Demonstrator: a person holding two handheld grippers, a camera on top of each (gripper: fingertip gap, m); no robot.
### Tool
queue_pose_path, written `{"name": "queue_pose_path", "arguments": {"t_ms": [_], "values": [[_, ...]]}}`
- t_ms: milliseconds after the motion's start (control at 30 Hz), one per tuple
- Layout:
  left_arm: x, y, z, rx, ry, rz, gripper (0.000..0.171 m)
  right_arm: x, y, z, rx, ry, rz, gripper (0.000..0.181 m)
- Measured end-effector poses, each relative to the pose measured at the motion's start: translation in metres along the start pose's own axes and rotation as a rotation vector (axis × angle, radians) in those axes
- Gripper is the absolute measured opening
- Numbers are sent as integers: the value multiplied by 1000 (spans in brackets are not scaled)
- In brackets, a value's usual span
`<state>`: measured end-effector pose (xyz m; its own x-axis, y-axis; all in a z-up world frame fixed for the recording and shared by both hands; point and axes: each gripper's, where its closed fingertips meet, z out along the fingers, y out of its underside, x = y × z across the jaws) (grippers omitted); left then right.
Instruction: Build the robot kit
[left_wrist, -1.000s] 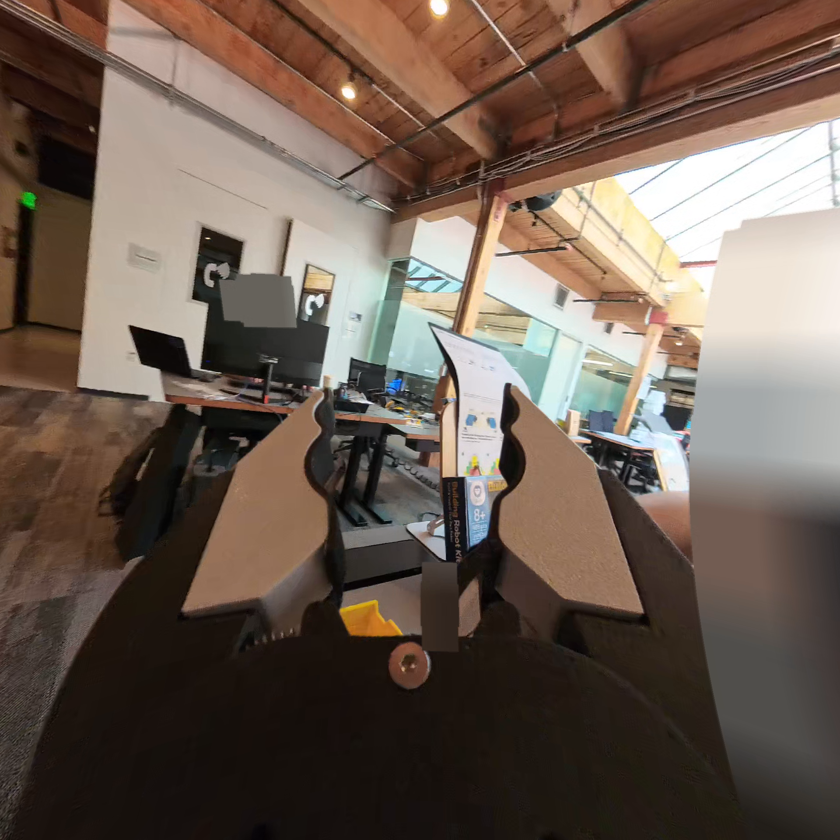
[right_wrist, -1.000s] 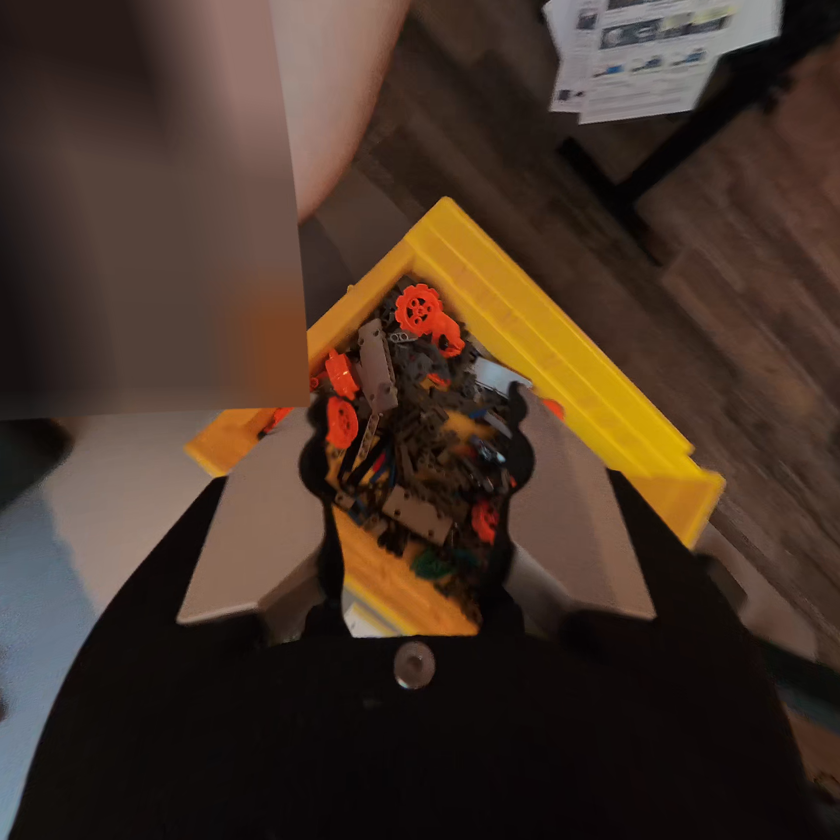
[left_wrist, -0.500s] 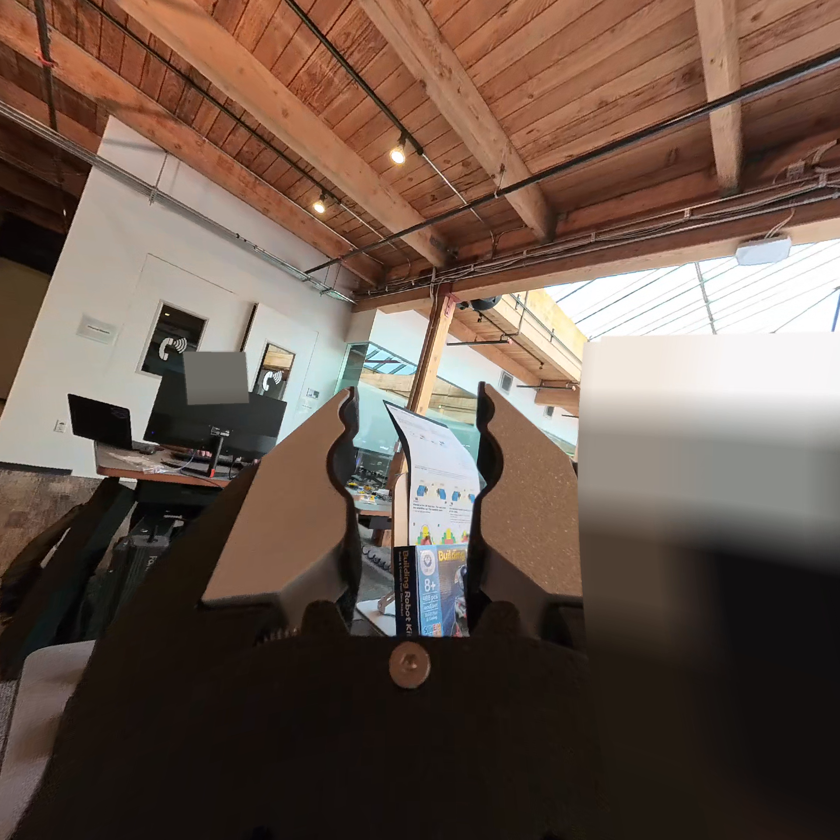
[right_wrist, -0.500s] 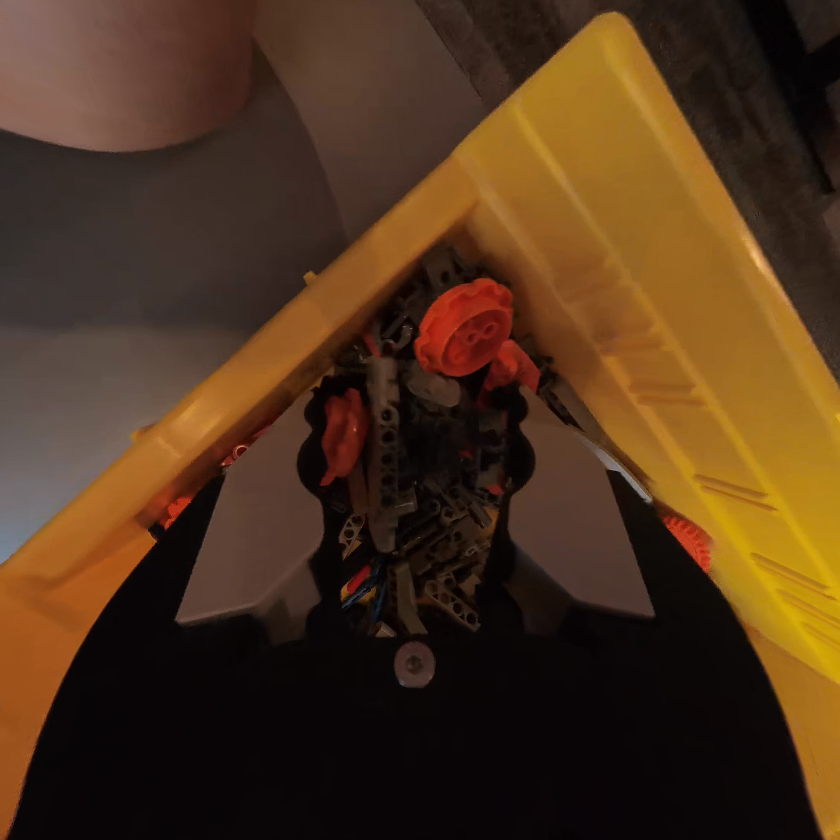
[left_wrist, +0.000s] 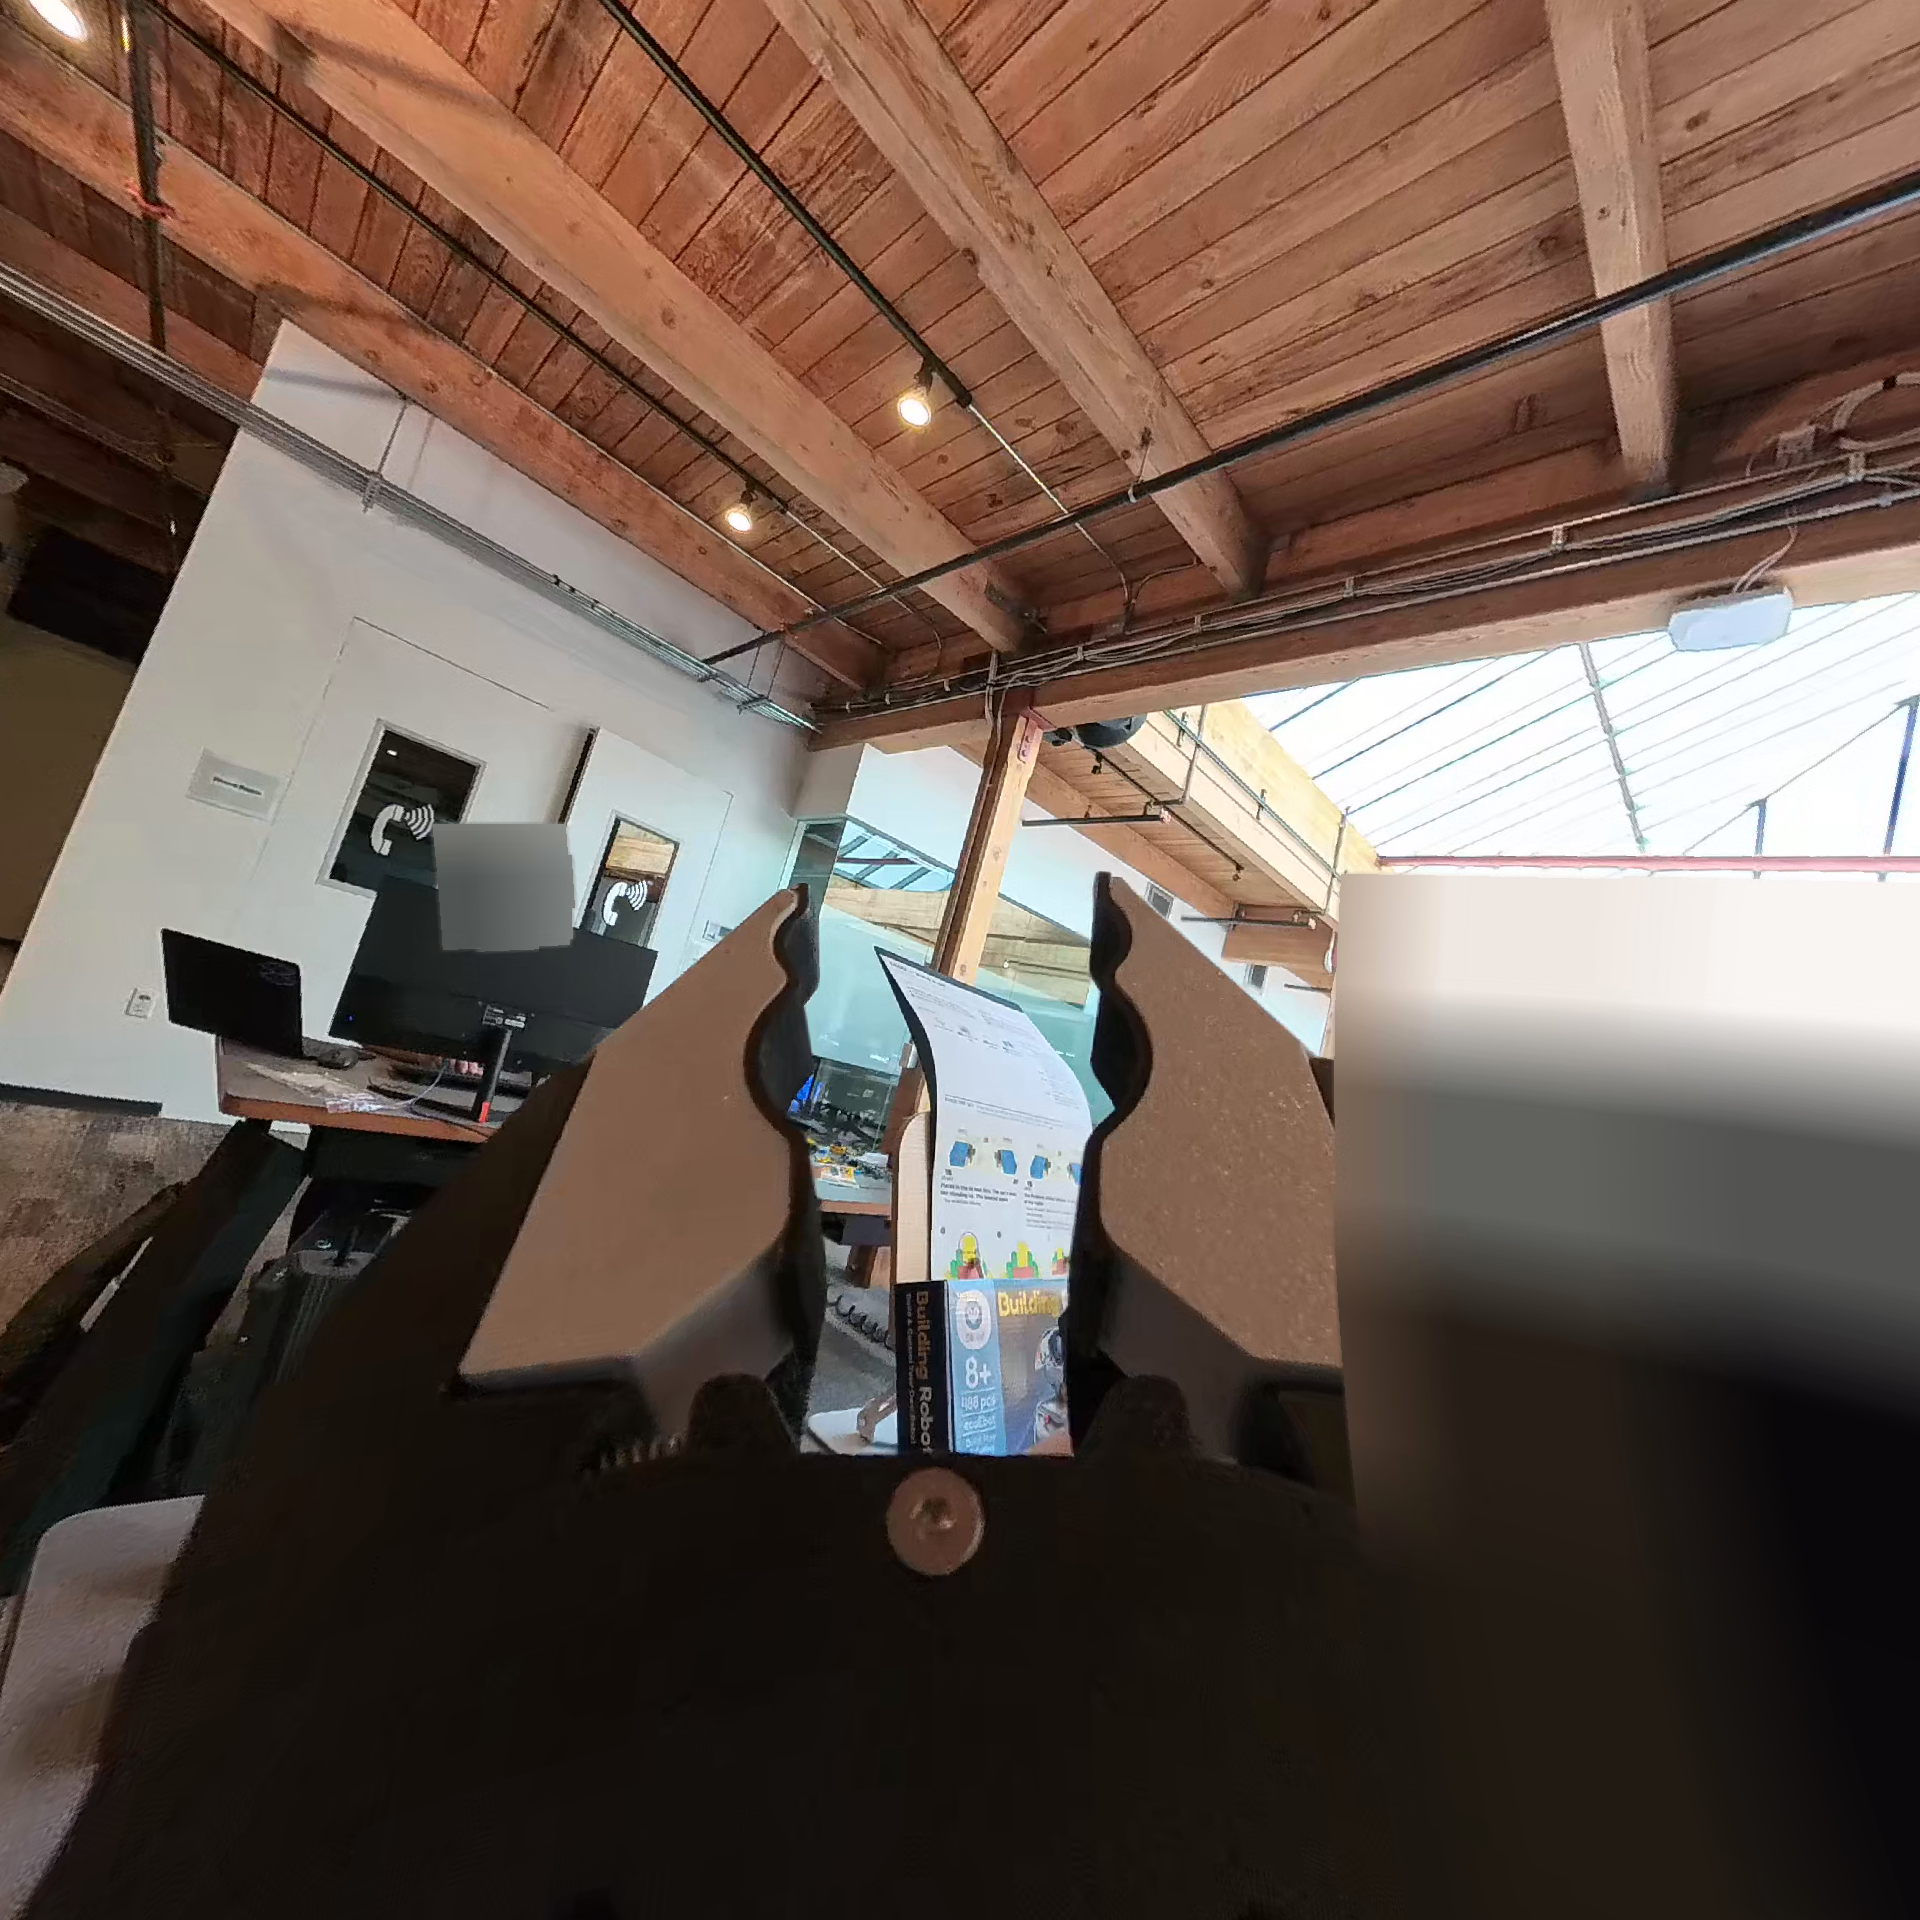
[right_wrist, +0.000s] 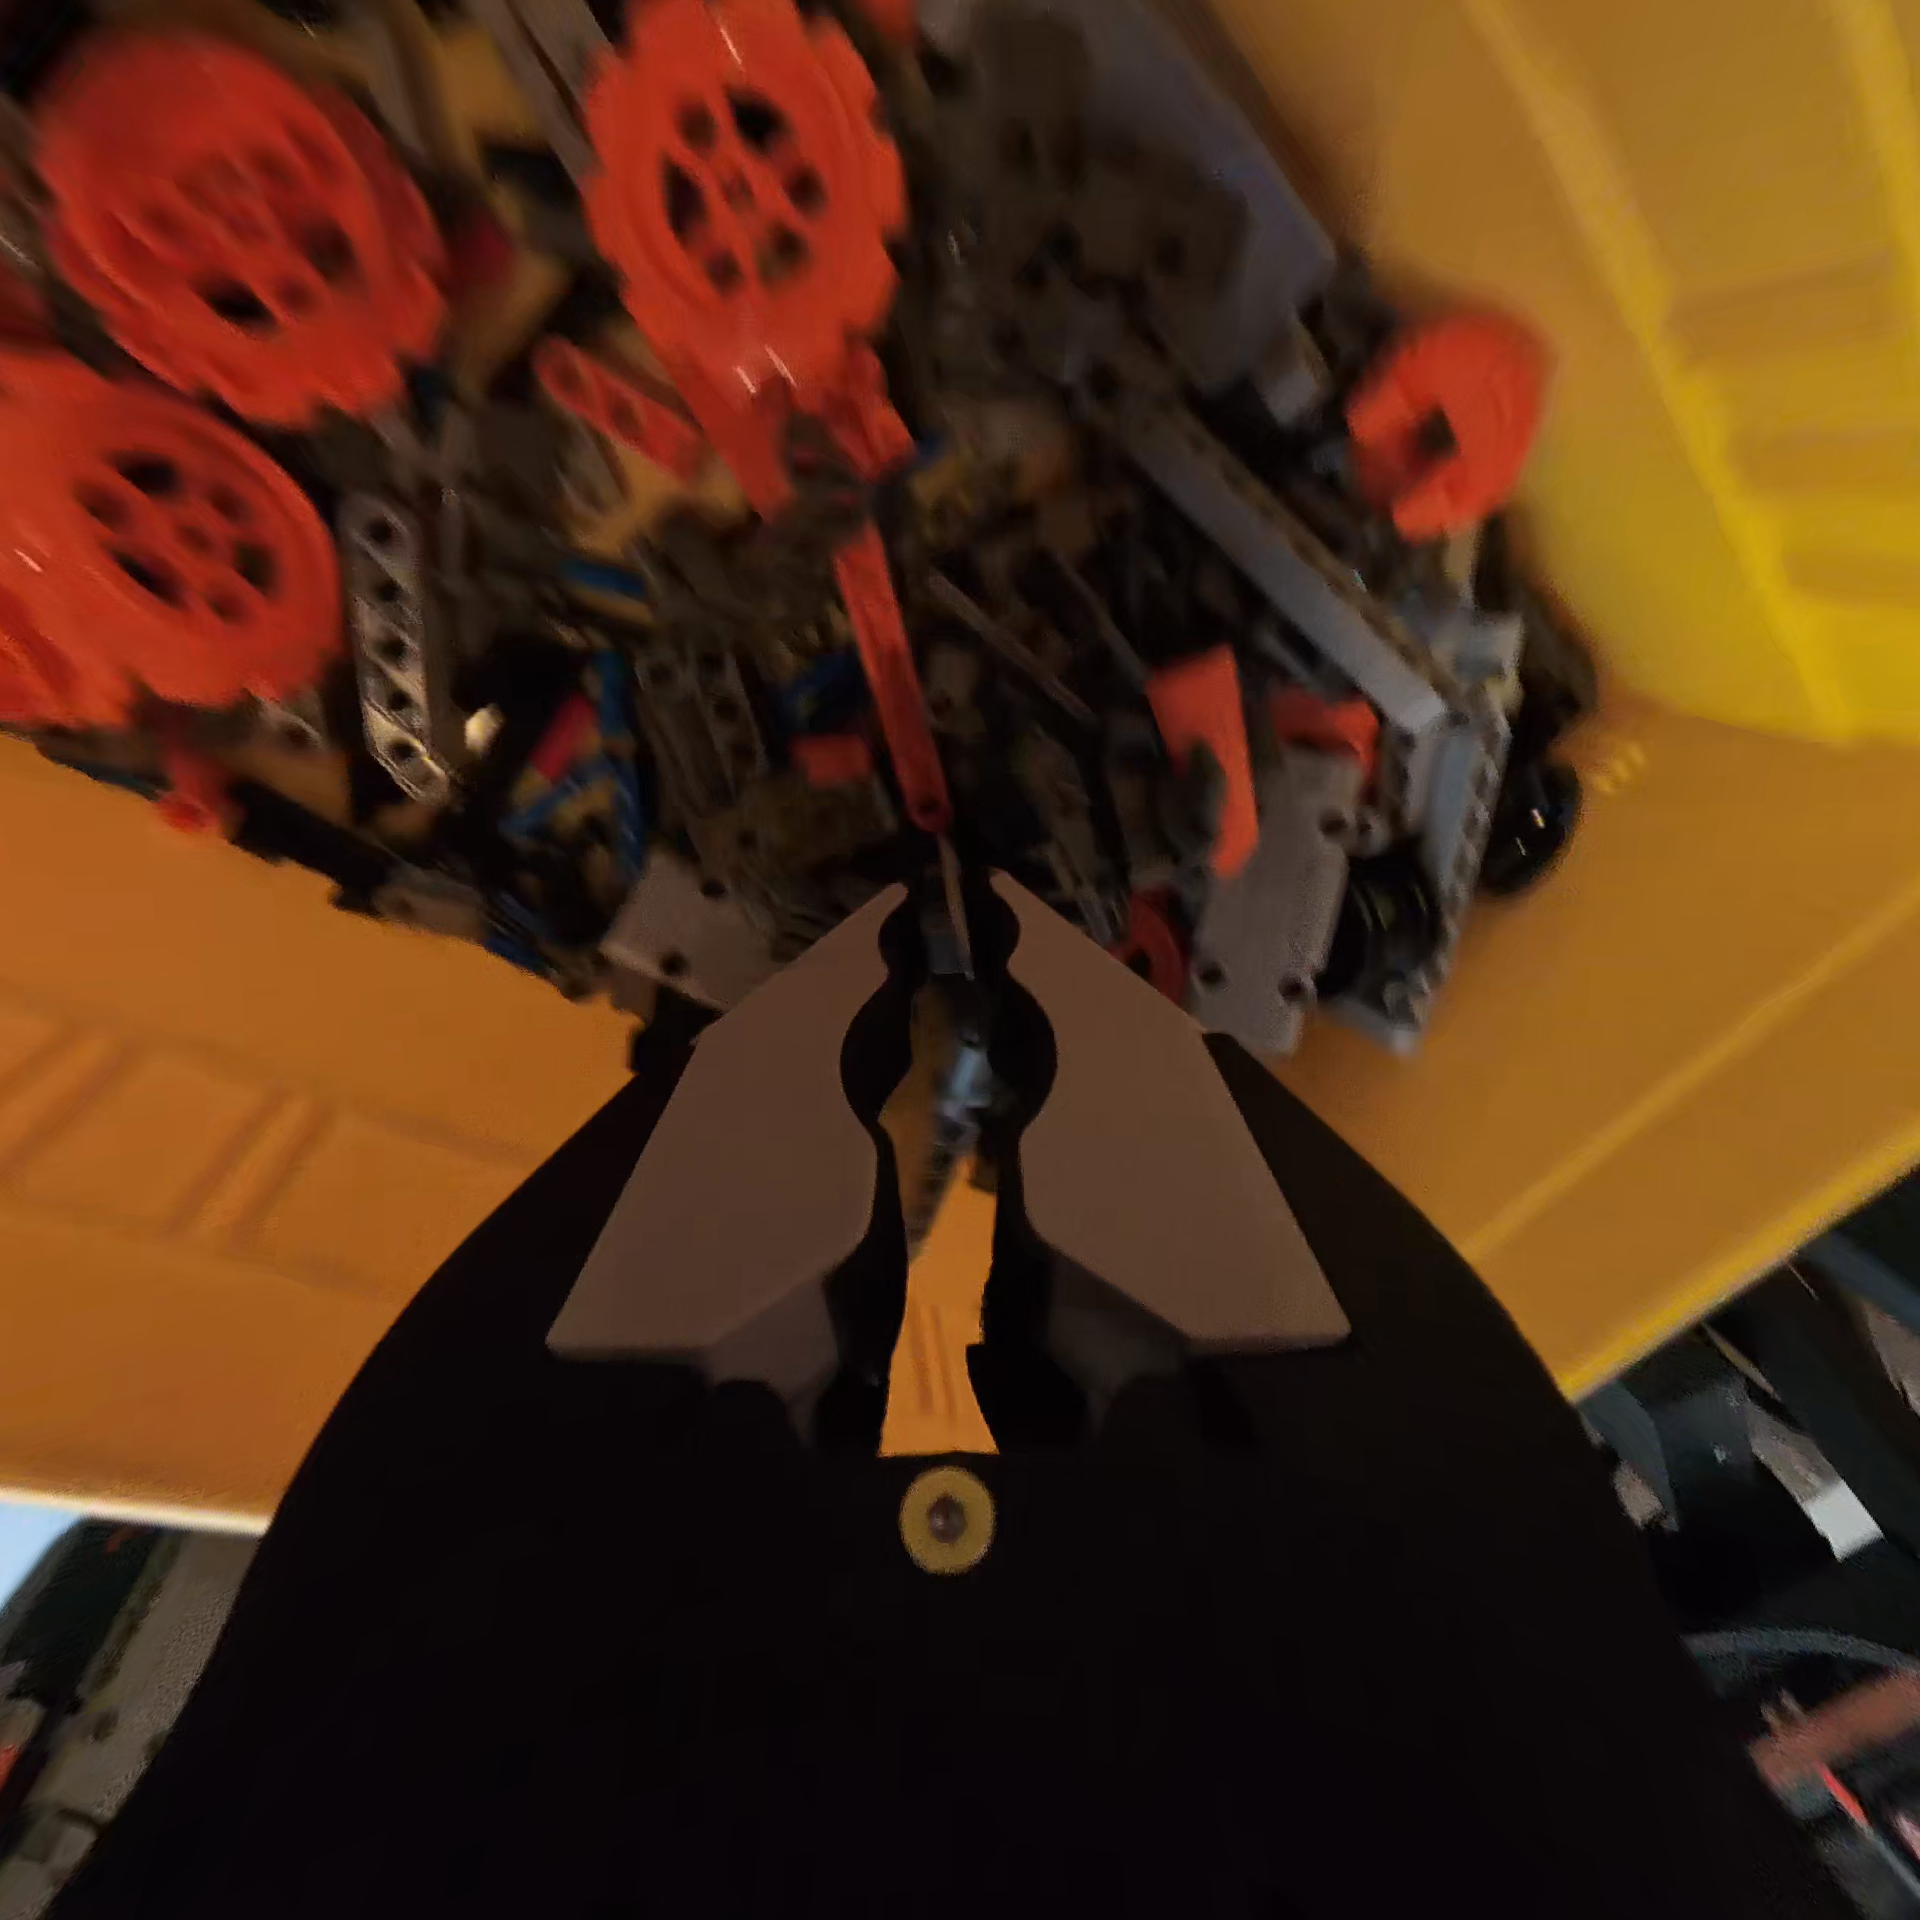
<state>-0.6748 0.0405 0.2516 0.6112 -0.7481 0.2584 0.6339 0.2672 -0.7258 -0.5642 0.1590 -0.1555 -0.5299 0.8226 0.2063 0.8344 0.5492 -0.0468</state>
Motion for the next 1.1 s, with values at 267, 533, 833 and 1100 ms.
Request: {"name": "queue_pose_path", "arguments": {"t_ms": [267,533,833,1100], "values": [[-2,-5,-2,29,-14,-3,51,-15,-70,-47,390,-64,-28,48],[-2,-8,-4,45,-17,2,50,-46,-167,-23,511,-197,-148,43],[0,-8,-3,44,-1,-1,48,-50,-156,7,371,-212,-51,26],[0,-7,-2,43,2,-7,46,-33,-116,3,269,-159,-70,12]]}}
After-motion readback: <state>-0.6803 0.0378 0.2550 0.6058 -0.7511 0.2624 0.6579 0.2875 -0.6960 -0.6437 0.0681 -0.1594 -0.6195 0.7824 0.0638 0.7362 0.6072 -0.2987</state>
